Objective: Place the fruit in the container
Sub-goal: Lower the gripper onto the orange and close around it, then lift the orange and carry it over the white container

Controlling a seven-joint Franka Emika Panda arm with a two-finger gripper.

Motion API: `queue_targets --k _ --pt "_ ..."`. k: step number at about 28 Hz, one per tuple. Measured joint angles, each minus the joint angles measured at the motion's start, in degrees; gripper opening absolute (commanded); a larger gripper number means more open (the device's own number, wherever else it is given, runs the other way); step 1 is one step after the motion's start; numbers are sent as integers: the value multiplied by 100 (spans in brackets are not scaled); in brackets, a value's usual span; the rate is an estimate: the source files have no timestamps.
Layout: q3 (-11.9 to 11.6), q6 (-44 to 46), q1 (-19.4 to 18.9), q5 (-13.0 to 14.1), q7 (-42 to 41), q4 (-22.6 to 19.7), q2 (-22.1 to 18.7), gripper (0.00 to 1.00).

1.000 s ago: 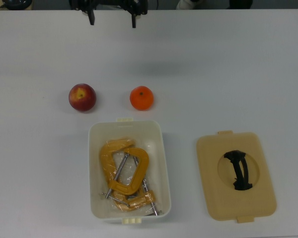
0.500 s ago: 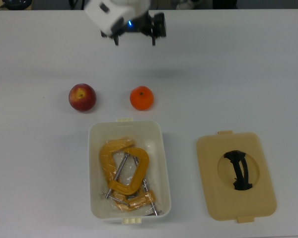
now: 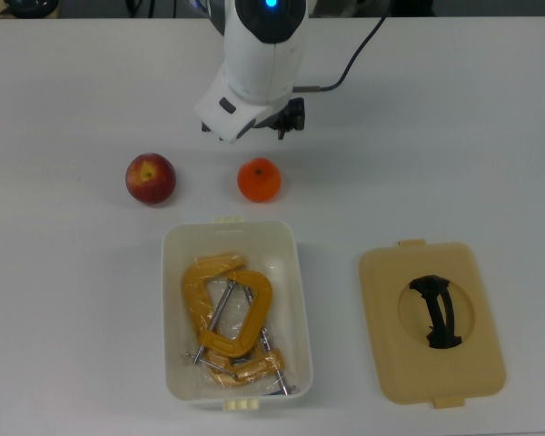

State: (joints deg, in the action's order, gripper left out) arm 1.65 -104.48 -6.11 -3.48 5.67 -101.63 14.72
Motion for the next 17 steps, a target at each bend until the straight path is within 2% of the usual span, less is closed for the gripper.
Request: queue_targets --k 9,16,17 --pt "1 -547 -59 -3 3 -6 437 100" --pt "2 -1004 -197 -174 265 -8 771 100" --pt "2 -1059 -202 -203 297 -8 819 88"
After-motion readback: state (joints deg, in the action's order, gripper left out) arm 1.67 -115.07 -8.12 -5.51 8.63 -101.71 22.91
